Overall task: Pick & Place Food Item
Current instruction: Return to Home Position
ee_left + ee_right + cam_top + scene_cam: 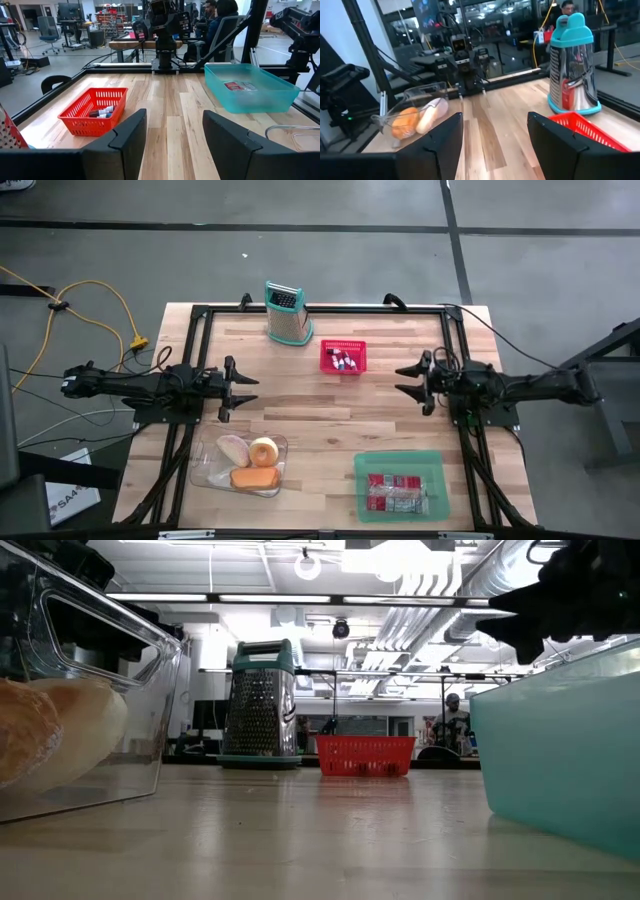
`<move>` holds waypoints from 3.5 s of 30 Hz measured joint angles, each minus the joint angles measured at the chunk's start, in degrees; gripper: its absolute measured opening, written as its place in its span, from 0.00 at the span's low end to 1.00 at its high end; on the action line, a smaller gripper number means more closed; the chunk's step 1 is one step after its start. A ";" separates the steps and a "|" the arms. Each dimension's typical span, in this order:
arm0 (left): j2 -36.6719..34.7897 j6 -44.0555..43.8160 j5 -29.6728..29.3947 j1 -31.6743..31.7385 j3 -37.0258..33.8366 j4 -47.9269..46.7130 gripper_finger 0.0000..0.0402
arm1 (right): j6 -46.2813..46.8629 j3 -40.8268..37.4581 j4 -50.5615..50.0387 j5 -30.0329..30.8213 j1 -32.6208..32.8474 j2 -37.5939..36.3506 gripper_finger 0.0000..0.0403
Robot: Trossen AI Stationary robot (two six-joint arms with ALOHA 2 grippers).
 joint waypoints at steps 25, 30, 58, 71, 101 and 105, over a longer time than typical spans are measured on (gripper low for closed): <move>0.00 0.00 0.00 0.00 -0.01 -0.01 0.47 | 7.09 -4.46 -11.58 2.01 -0.01 -4.49 0.52; 0.00 0.00 0.00 0.00 -0.02 -0.02 0.47 | 7.00 -4.46 -13.02 6.16 -0.13 -4.19 0.52; 0.00 0.00 0.00 0.00 0.00 0.00 0.47 | 2.72 -4.61 -15.23 -5.70 -10.78 -3.64 0.52; 0.00 0.00 0.00 0.01 -0.02 0.00 0.47 | 2.34 -4.61 -15.23 -5.70 -10.78 -3.64 0.52; 0.00 0.00 0.00 0.01 0.00 -0.02 0.47 | 2.74 -4.61 -15.14 -5.72 -10.75 -3.64 0.52; 0.00 0.00 0.00 0.01 0.00 -0.01 0.47 | 2.74 -4.61 -15.14 -5.72 -10.75 -3.64 0.52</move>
